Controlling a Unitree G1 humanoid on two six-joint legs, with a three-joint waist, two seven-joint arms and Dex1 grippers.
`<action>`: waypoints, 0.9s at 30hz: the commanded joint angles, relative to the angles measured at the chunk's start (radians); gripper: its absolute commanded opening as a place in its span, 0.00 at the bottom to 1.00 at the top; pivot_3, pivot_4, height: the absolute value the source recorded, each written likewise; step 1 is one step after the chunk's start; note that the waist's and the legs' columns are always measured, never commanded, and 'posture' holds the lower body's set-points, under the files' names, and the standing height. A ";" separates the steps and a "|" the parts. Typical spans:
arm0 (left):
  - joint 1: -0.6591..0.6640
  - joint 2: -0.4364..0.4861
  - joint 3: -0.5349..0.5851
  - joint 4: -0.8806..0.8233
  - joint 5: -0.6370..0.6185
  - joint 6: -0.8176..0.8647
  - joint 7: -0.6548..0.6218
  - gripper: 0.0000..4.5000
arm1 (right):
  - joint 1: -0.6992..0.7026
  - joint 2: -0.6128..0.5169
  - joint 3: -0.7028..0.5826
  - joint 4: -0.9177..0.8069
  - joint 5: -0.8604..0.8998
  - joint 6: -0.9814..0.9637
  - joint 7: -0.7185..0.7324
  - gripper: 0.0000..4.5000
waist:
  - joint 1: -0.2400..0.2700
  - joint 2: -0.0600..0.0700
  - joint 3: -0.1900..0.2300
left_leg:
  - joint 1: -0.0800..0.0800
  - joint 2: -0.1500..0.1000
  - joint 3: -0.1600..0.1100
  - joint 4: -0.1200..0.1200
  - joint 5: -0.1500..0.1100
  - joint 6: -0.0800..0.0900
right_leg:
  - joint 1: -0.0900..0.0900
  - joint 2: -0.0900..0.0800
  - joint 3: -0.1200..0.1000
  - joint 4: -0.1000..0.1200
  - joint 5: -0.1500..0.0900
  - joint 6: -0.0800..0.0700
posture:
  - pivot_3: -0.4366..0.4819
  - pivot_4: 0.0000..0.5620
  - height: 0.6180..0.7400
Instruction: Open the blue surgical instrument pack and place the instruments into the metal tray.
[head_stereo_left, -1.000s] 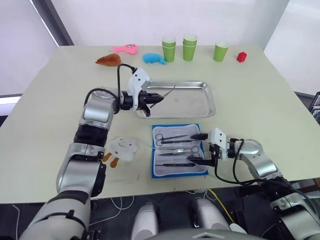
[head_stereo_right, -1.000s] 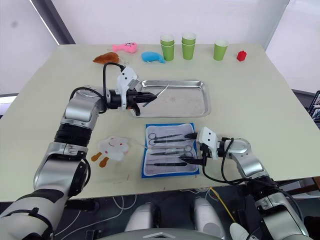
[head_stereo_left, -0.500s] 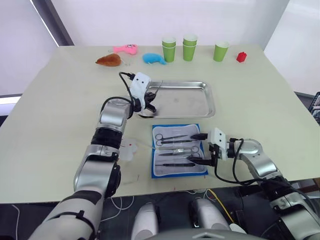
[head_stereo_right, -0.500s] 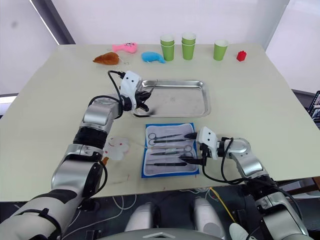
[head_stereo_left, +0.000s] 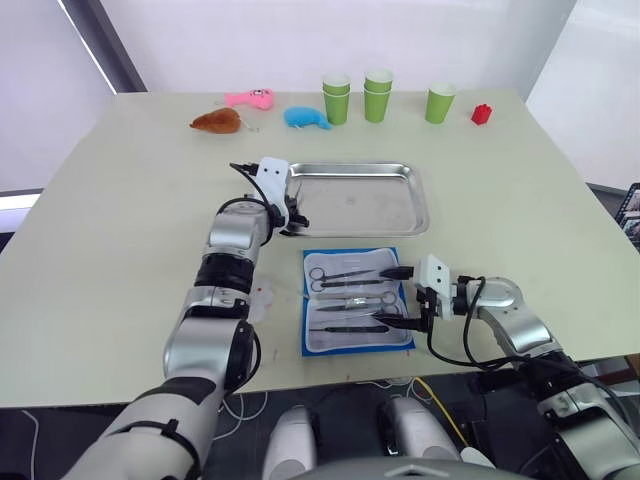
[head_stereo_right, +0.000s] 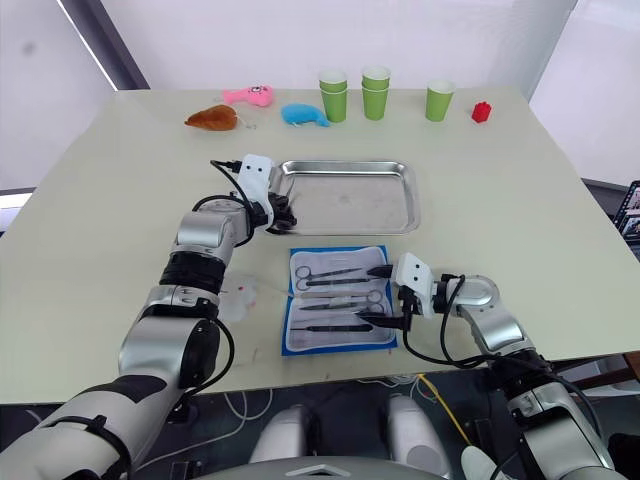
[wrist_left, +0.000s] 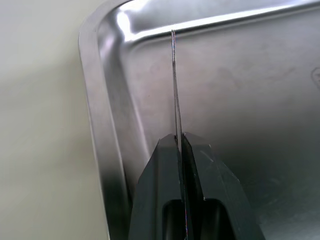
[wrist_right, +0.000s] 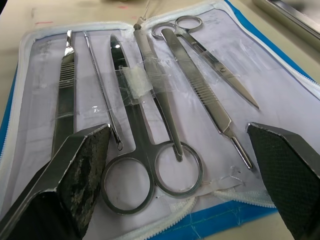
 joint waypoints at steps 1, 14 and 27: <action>-0.046 -0.003 0.018 0.012 -0.017 -0.010 0.011 0.02 | 0.048 -0.005 0.083 0.139 -0.125 0.048 -0.031 1.00 | -0.001 0.000 0.000 | 0.000 0.000 0.000 0.000 0.000 0.000 | 0.000 0.000 0.000 0.000 0.000 0.000 | 0.48 0.27 1.00; -0.044 0.000 -0.002 -0.012 -0.019 -0.073 0.001 0.55 | 0.061 -0.013 0.078 0.130 -0.124 0.044 -0.032 1.00 | -0.001 0.000 0.000 | 0.000 -0.001 -0.003 0.000 0.000 0.000 | 0.000 0.001 0.000 0.000 0.000 0.000 | 0.48 0.27 1.00; 0.145 0.123 -0.035 -0.345 -0.134 -0.283 -0.402 0.55 | 0.058 -0.006 0.073 0.137 -0.120 0.037 -0.038 1.00 | -0.001 0.000 0.000 | 0.001 -0.001 -0.002 -0.002 0.000 -0.001 | 0.000 0.001 0.001 0.000 0.001 -0.003 | 0.48 0.27 1.00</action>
